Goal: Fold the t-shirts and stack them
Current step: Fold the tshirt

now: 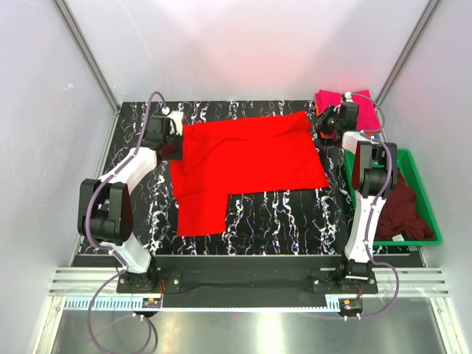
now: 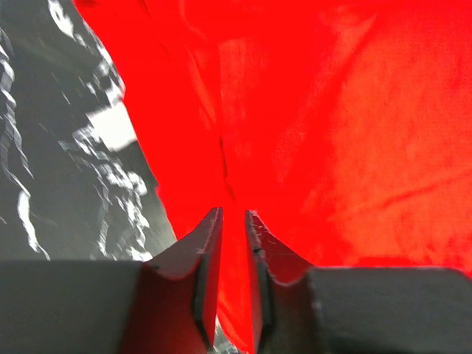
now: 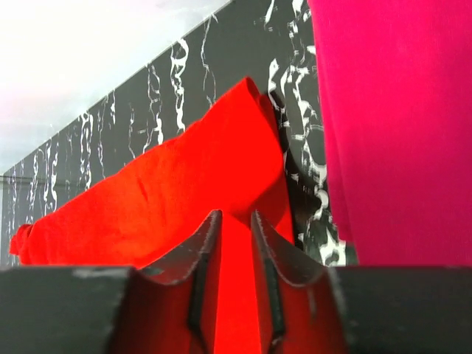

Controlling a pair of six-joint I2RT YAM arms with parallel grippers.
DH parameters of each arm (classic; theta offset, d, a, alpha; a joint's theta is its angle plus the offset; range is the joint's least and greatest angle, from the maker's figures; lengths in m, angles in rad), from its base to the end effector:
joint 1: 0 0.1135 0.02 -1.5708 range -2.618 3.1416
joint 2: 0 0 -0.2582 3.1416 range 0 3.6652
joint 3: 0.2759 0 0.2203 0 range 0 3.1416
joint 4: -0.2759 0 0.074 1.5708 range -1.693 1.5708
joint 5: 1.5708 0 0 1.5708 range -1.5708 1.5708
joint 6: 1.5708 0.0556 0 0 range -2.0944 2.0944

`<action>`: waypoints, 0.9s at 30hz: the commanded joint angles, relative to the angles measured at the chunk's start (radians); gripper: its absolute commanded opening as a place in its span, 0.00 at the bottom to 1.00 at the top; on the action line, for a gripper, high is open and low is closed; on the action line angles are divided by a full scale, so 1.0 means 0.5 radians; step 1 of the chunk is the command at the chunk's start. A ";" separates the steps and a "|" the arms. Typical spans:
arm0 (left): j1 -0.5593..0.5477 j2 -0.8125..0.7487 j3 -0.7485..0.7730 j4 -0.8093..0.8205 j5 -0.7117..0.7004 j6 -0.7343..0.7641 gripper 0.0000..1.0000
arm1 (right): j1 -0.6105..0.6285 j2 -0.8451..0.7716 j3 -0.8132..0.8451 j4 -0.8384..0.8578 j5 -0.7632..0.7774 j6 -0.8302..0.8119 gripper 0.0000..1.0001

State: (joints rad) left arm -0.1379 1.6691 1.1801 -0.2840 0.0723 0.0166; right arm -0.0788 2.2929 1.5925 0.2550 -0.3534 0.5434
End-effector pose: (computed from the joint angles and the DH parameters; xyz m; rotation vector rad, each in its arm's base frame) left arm 0.3494 -0.0525 0.2335 0.2167 2.3358 -0.1446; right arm 0.5052 -0.0206 0.1622 0.4046 2.0067 0.6489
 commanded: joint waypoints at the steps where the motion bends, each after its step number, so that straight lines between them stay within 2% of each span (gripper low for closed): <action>1: -0.016 -0.147 -0.035 -0.039 -0.083 -0.113 0.24 | -0.008 -0.238 -0.003 -0.101 0.047 0.005 0.31; 3: -0.013 -0.197 -0.035 -0.027 -0.126 -0.153 0.27 | -0.008 -0.281 0.018 -0.212 0.065 -0.028 0.33; 5: -0.013 -0.182 0.014 -0.006 -0.258 -0.193 0.33 | -0.008 -0.300 0.058 -0.277 0.084 -0.047 0.34; 8: -0.006 -0.071 0.228 -0.082 -0.307 -0.266 0.35 | -0.005 -0.269 0.149 -0.393 0.078 -0.062 0.34; 14: 0.042 0.334 0.560 -0.275 -0.430 -0.395 0.35 | -0.002 -0.012 0.548 -0.865 -0.038 -0.096 0.31; 21: 0.119 0.742 1.014 -0.659 -0.534 -0.600 0.36 | 0.013 0.200 0.705 -0.958 -0.014 -0.105 0.28; 23: 0.119 0.843 1.057 -0.794 -0.553 -0.631 0.36 | 0.019 0.273 0.794 -0.967 -0.054 -0.062 0.27; 27: 0.119 0.874 0.984 -0.837 -0.485 -0.674 0.36 | 0.105 0.280 0.853 -1.084 -0.045 -0.099 0.27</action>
State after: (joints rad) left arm -0.0734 2.1124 1.6600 -0.6403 -0.1635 -0.2787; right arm -0.0689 2.4561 1.9625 -0.2375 -0.3603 0.5121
